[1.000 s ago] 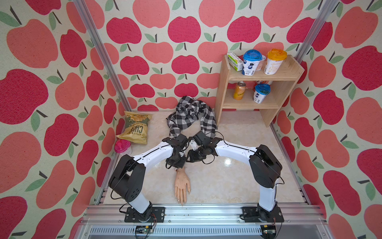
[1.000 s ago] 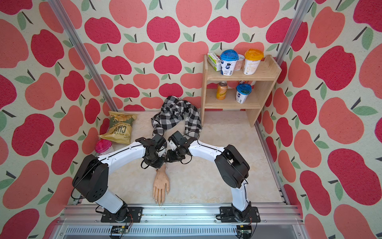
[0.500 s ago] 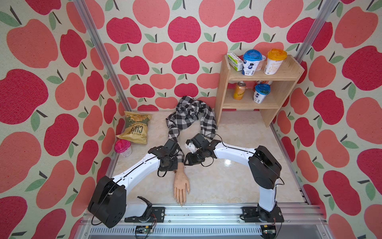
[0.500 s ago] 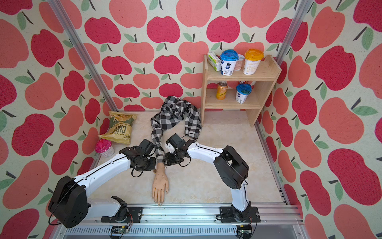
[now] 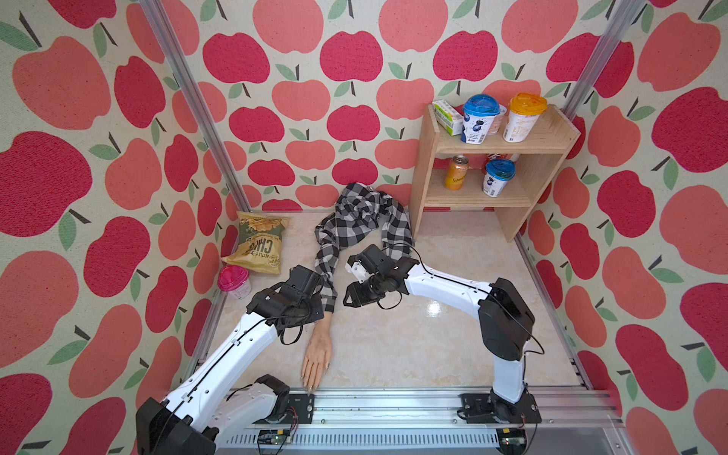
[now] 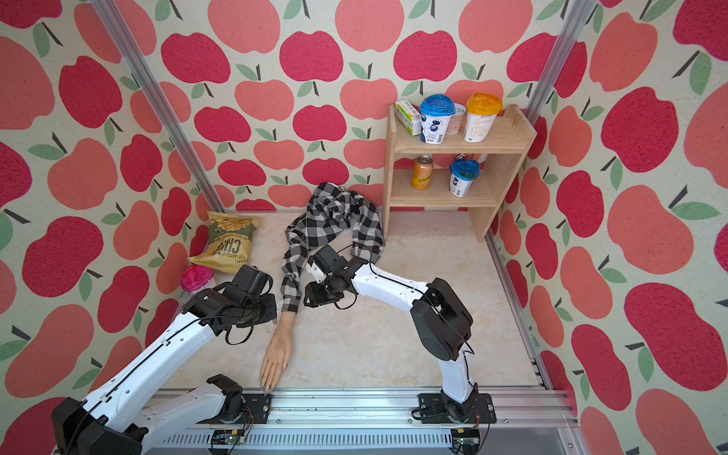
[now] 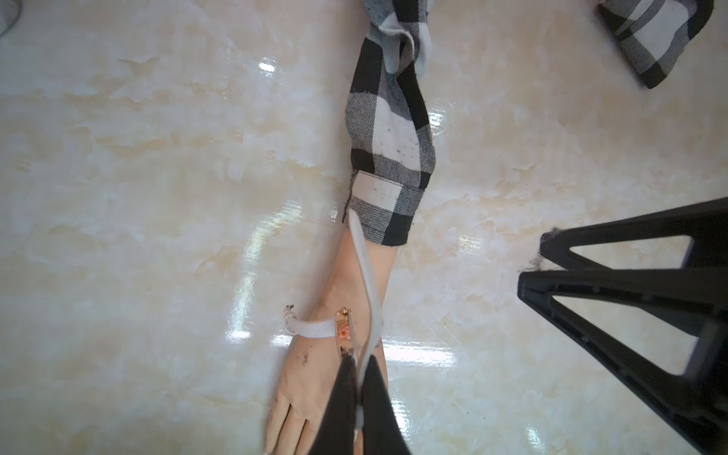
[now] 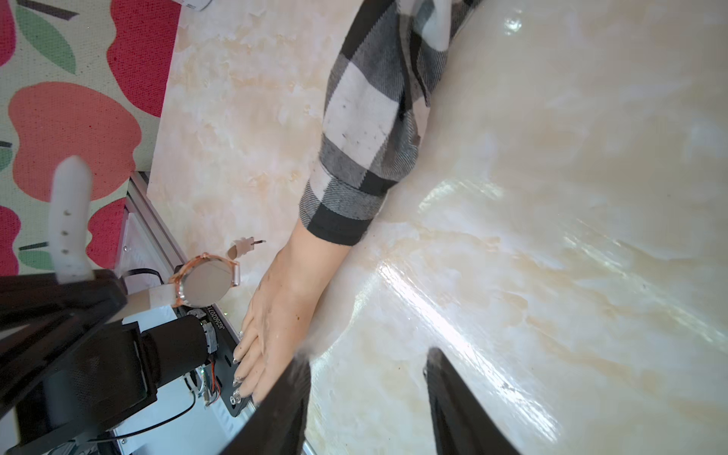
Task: Take off the watch
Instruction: Take off the watch from the hand, then place the watch at the center of the board.
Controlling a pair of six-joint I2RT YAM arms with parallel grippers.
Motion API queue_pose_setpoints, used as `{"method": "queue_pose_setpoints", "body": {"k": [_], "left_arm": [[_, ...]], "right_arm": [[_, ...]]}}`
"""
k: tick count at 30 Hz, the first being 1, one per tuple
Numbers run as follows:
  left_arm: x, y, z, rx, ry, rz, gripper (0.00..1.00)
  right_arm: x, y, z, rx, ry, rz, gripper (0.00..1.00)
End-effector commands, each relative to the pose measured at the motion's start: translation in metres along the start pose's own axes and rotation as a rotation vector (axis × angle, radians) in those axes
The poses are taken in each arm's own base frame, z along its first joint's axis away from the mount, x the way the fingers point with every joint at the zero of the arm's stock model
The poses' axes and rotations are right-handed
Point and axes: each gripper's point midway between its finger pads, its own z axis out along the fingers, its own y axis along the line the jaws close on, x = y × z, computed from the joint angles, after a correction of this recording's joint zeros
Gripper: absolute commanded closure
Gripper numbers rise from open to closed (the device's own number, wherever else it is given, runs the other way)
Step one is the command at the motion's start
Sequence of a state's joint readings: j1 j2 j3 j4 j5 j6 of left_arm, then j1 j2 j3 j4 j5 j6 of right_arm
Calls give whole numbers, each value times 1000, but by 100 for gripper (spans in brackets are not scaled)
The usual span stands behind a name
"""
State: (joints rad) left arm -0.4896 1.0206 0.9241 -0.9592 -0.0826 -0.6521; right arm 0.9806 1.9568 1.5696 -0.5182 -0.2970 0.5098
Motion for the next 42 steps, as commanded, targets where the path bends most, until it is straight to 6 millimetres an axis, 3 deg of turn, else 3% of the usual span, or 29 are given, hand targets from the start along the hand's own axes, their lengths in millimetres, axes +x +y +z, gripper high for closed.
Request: {"method": "queue_pose_setpoints", "body": {"k": [1, 4, 9, 15, 19, 23, 25, 30, 38, 42], "left_arm": [[9, 18, -8, -82, 24, -17, 93], [10, 27, -16, -140, 53, -21, 93], [16, 40, -27, -225, 93, -44, 94], [26, 66, -44, -429, 192, -53, 97], [21, 61, -51, -458, 230, -39, 97], [31, 67, -56, -513, 312, -13, 96], [32, 71, -49, -525, 329, -28, 95], [21, 62, -1, -427, 356, -87, 95], [-33, 54, 62, -448, 372, -75, 92], [-48, 60, 95, -439, 398, -125, 93]], "right_arm": [[-6, 9, 8, 34, 21, -82, 49], [-16, 10, 12, 60, 21, -84, 49], [-19, -4, 21, 109, 51, -29, 45], [-23, -2, 24, 106, 48, -37, 45], [-23, -4, 23, 119, 45, -50, 45], [-18, -11, 17, 147, 38, -59, 45], [-17, -14, 14, 140, 26, -49, 45], [-14, -23, 5, 147, 17, -35, 44], [-4, -47, -21, 189, -3, -9, 44], [0, -60, -27, 207, -3, 17, 45]]}}
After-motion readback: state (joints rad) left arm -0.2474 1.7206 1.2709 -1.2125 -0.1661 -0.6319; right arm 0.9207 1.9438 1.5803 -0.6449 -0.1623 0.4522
